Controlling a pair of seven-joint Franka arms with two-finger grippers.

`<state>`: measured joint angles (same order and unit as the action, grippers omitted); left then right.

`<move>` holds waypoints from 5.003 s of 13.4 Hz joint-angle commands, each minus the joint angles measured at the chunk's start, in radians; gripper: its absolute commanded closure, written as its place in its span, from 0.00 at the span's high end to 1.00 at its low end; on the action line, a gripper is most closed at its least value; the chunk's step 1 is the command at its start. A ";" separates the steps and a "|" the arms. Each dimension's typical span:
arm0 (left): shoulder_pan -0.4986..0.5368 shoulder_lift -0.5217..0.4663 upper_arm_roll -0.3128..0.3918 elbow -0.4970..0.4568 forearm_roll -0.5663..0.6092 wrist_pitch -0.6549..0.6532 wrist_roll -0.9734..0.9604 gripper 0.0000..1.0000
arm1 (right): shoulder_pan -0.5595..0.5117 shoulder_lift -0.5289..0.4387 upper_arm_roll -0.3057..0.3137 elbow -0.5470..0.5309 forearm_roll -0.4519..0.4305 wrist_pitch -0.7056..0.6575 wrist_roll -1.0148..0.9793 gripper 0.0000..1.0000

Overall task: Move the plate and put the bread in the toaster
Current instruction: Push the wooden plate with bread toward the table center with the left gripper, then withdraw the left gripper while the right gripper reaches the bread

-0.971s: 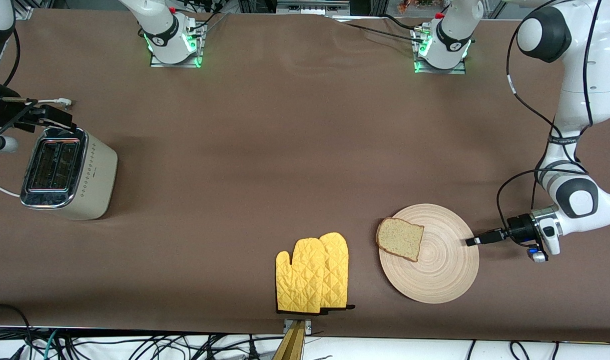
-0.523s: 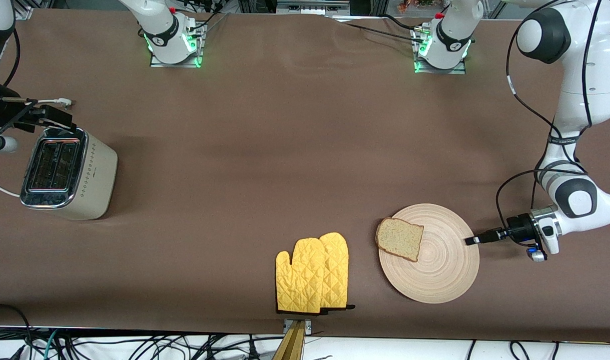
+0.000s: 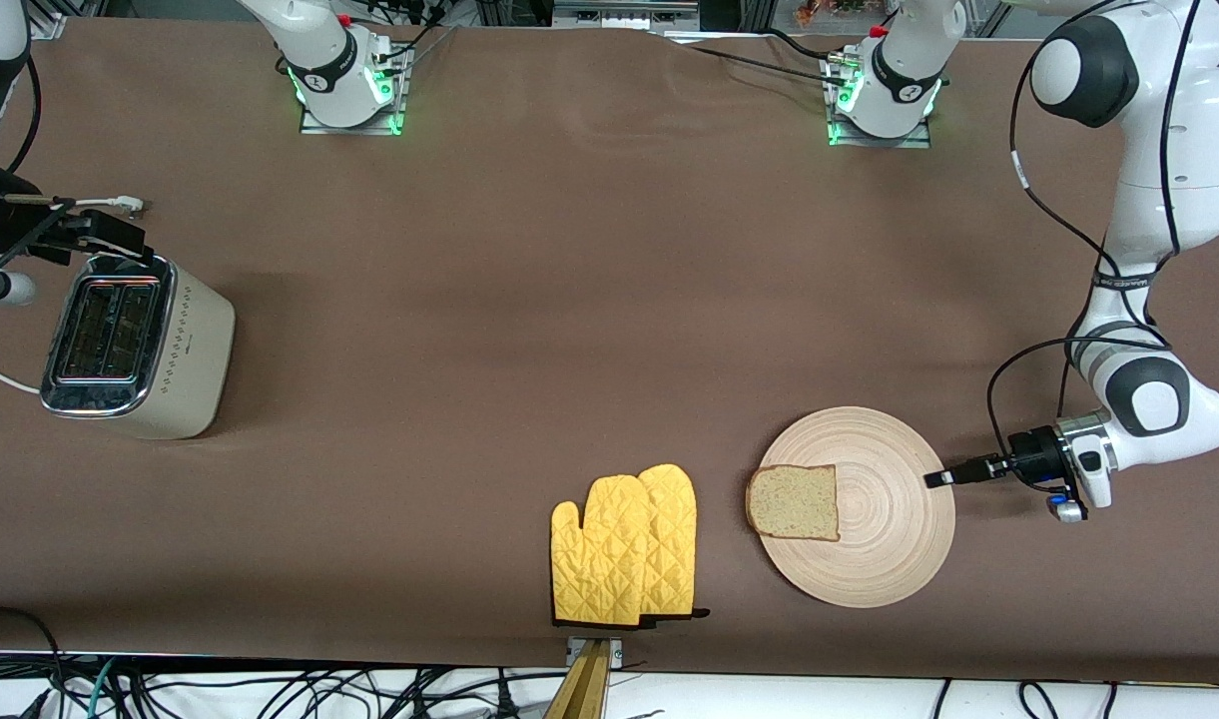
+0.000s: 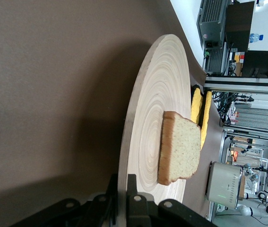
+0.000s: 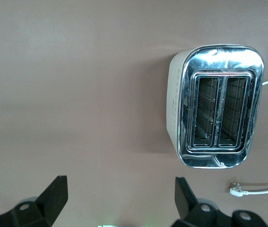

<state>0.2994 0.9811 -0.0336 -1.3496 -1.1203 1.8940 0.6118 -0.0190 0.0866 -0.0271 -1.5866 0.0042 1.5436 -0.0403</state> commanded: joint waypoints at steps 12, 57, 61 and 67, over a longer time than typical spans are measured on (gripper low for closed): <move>-0.207 -0.188 -0.183 -0.112 0.097 -0.020 -0.012 0.00 | 0.001 0.044 0.000 0.017 -0.003 0.032 0.007 1.00; -0.324 -1.019 -0.123 -0.377 1.108 -0.175 -0.773 1.00 | 0.550 0.492 0.001 -0.016 0.359 0.705 0.582 1.00; -0.333 -1.050 -0.128 -0.419 1.105 -0.170 -0.771 1.00 | 0.606 0.551 0.000 -0.015 0.344 0.757 0.617 1.00; -0.322 -1.047 -0.126 -0.419 1.105 -0.181 -0.773 1.00 | 0.671 0.605 -0.004 -0.009 0.338 0.796 0.619 1.00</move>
<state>-0.0246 -0.0559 -0.1656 -1.7571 0.0043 1.7053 -0.1567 0.6201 0.6748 -0.0184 -1.6076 0.3551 2.3200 0.5568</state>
